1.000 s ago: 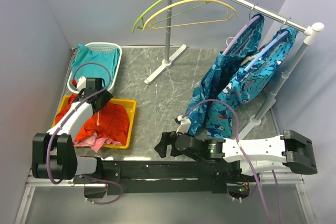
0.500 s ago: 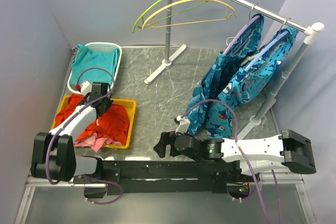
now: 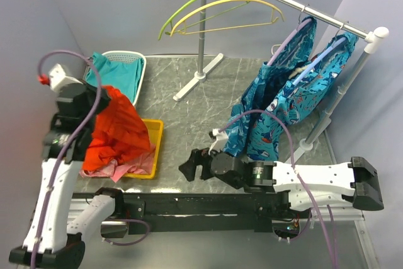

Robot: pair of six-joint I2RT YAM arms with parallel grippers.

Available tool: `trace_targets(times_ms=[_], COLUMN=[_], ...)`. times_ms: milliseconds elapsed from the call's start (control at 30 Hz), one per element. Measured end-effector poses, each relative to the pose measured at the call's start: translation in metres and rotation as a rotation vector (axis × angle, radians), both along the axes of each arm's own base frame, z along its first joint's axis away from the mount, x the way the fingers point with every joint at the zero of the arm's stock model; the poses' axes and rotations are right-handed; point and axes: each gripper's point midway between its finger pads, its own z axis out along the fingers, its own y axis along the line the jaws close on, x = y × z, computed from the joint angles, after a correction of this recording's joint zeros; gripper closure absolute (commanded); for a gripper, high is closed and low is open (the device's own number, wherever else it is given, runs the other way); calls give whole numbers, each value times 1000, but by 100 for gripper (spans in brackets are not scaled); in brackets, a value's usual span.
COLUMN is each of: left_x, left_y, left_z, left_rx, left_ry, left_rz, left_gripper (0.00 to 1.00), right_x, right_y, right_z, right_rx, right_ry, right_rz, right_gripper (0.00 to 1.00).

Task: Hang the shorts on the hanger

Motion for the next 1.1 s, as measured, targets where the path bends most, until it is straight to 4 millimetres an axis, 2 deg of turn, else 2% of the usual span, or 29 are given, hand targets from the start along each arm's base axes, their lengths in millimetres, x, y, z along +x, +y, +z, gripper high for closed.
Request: trace_targets(times_ms=[167, 300, 400, 533, 600, 700, 800, 867, 967, 1033, 1100], left_x=[-24, -38, -41, -32, -28, -21, -18, -19, -25, -29, -32], left_y=[-9, -21, -30, -44, -53, -70, -93, -107, -125, -134, -139], left_z=[94, 141, 162, 172, 173, 175, 173, 171, 170, 171, 174], left_rx=[-17, -43, -67, -106, -126, -151, -175, -186, -194, -196, -199], left_ry=[-187, -289, -330, -334, -325, -313, -291, -280, -270, -270, -276], left_rz=[-79, -153, -202, -258, -288, -342, -409, -450, -502, -525, -539], left_gripper=[99, 99, 99, 99, 99, 99, 99, 99, 99, 99, 99], right_x=[9, 12, 16, 26, 31, 43, 56, 68, 82, 94, 104], right_y=[17, 24, 33, 55, 68, 91, 117, 136, 153, 155, 147], right_z=[71, 126, 171, 234, 258, 274, 275, 269, 250, 229, 212], right_rx=[99, 170, 213, 262, 274, 246, 184, 123, 30, -55, -136], right_ry=[-74, -137, -190, -271, -307, -352, -389, -412, -432, -444, -449], right_rz=[-2, 3, 2, -17, -29, -53, -83, -108, -147, -194, -232], right_gripper=[3, 3, 3, 3, 2, 0, 0, 0, 0, 1, 4])
